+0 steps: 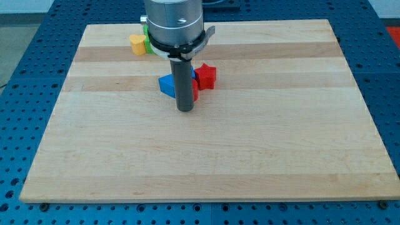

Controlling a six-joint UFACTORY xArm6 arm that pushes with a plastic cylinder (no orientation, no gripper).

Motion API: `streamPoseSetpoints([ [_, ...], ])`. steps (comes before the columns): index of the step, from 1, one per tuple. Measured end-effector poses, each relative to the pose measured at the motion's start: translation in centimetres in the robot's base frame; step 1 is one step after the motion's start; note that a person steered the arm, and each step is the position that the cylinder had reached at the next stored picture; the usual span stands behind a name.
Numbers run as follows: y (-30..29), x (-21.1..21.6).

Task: Move the red circle towards the bottom right

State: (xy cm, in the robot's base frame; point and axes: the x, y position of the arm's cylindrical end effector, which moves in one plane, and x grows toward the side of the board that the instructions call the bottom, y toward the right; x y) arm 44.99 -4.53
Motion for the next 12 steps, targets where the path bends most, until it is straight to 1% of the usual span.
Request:
streamPoseSetpoints([
  [3, -0.6, 0.0],
  [4, -6.0, 0.0],
  [5, -10.2, -1.4],
  [6, -9.8, -4.9],
  [7, -8.9, -5.3],
  [8, -4.2, -5.0],
  [10, 8.3, -5.0],
  [11, 10.9, -0.9],
  [12, 9.0, -2.4],
])
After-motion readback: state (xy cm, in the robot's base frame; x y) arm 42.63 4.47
